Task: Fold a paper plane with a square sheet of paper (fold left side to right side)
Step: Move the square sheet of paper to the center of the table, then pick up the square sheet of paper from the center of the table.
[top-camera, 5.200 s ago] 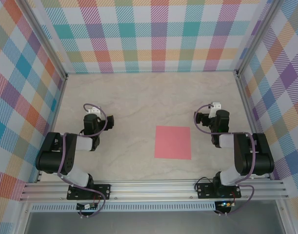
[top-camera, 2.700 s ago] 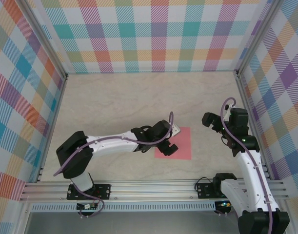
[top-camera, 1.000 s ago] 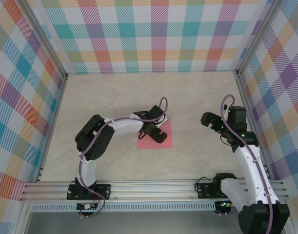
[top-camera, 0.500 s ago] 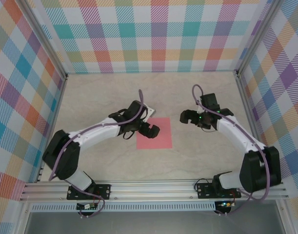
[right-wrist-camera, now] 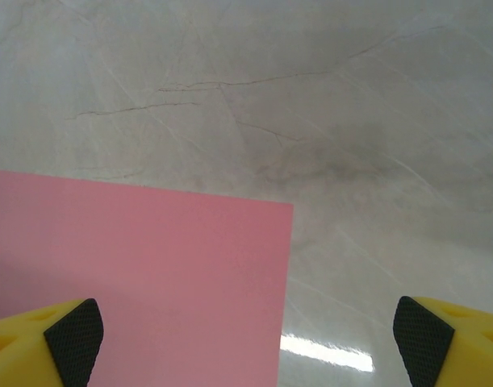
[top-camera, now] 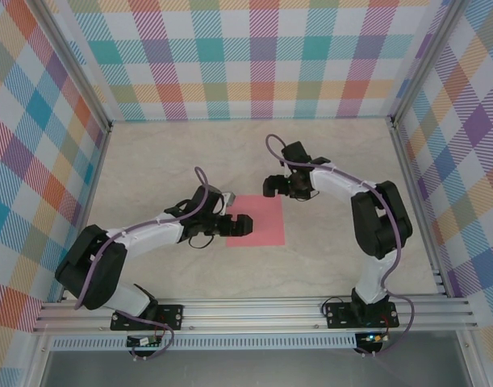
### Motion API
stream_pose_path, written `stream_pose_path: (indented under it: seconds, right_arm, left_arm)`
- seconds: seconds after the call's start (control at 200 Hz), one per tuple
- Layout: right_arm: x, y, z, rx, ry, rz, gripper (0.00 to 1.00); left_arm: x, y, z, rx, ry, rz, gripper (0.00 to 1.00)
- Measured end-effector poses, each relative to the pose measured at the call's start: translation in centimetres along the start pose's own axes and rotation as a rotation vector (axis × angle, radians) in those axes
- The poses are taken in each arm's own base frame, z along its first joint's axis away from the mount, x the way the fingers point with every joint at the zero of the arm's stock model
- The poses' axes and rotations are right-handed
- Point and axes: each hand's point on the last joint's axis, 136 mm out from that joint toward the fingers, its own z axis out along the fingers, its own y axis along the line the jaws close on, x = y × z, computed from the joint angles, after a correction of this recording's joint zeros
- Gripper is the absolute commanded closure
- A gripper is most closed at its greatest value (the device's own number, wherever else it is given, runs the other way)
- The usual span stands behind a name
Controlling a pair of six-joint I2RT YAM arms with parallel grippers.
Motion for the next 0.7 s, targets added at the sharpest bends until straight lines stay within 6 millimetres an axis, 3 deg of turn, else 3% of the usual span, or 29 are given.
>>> stream_pose_path:
  seconds: [0.35, 0.7]
  right_arm:
    - [1.0, 1.4, 2.8, 0.037, 0.060, -0.045, 0.03]
    - [2.4, 2.0, 3.4, 0.064, 0.090, -0.072, 0.09]
  left_arm:
    - [1.3, 1.5, 2.4, -0.019, 0.068, -0.080, 0.02]
    - [1.1, 1.5, 2.5, -0.020, 0.067, -0.086, 0.02]
